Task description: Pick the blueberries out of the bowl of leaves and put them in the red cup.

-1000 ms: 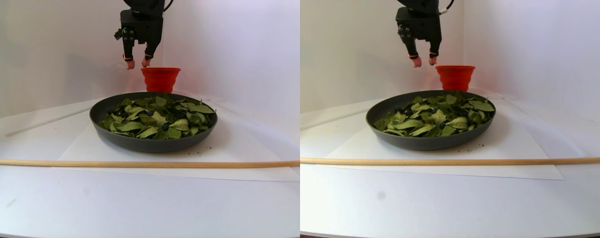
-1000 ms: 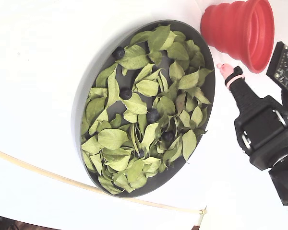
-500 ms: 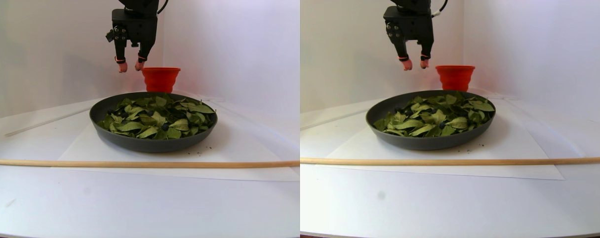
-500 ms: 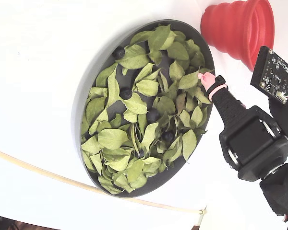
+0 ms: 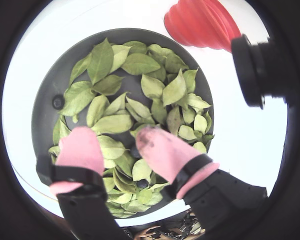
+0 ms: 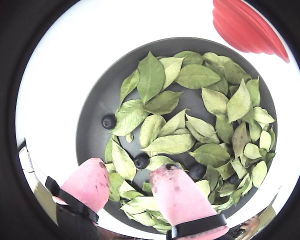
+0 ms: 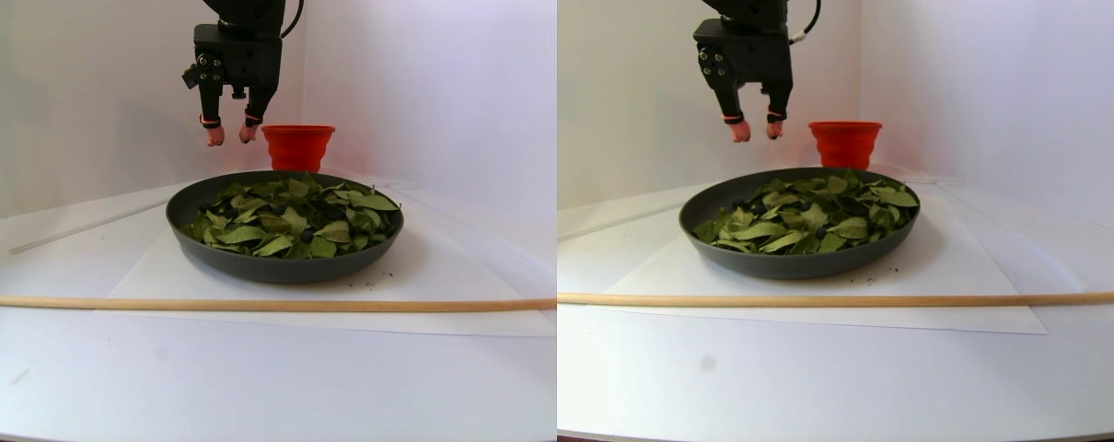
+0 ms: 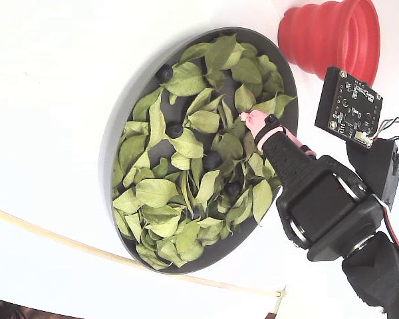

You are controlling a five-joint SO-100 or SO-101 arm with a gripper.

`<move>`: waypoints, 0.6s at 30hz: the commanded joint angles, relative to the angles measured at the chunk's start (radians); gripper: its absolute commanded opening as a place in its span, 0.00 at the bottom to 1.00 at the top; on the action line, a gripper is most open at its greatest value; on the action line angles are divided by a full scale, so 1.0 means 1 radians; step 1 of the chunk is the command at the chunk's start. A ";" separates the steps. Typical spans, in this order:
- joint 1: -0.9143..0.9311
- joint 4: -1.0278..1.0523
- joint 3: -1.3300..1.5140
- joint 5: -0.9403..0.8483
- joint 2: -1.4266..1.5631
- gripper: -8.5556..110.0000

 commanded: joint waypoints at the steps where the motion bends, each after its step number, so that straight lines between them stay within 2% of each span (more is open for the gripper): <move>1: -0.009 0.002 -0.003 -0.002 0.078 0.20; 18: -0.015 -0.086 0.058 -0.040 -0.020 0.21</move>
